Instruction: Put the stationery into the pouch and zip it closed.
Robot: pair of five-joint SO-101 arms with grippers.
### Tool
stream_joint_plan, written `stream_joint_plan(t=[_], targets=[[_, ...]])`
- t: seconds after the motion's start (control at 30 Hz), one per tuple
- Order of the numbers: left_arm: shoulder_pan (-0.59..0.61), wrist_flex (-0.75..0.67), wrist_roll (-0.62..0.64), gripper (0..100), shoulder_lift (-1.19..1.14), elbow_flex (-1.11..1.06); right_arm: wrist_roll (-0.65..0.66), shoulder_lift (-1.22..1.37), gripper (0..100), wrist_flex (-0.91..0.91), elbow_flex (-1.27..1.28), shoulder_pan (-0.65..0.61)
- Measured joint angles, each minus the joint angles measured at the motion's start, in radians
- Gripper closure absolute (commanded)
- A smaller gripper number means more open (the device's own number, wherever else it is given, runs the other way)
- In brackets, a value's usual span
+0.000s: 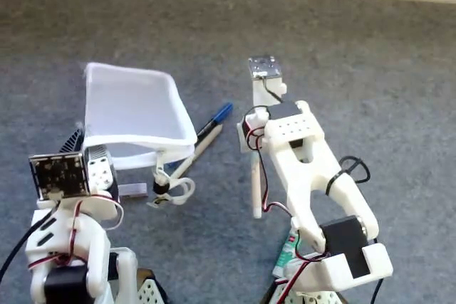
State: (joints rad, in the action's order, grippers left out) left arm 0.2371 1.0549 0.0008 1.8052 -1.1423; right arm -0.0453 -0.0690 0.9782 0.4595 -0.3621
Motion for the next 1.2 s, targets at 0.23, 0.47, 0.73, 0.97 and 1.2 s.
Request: stream_joint_plan(t=[0.23, 0.47, 0.73, 0.97, 1.2], targets=[[-0.012, 0.044, -0.026, 97, -0.267, 0.213, 0.000, 0.000, 99.3, 0.000, 0.000, 0.000], [-0.015, 0.184, -0.026, 97, -0.631, 0.545, 0.000, 0.000, 99.3, 0.000, 0.000, 0.000], [-0.015, 0.307, -0.026, 96, -0.916, 0.861, 0.000, 0.000, 99.3, -0.025, 0.000, 0.000], [-0.015, 0.445, -0.026, 96, -1.189, 1.088, 0.000, 0.000, 99.3, -0.037, 0.044, -0.038], [-0.015, 0.522, 0.029, 96, -1.376, 1.237, 0.000, -0.009, 99.3, -0.075, 0.061, -0.041]])
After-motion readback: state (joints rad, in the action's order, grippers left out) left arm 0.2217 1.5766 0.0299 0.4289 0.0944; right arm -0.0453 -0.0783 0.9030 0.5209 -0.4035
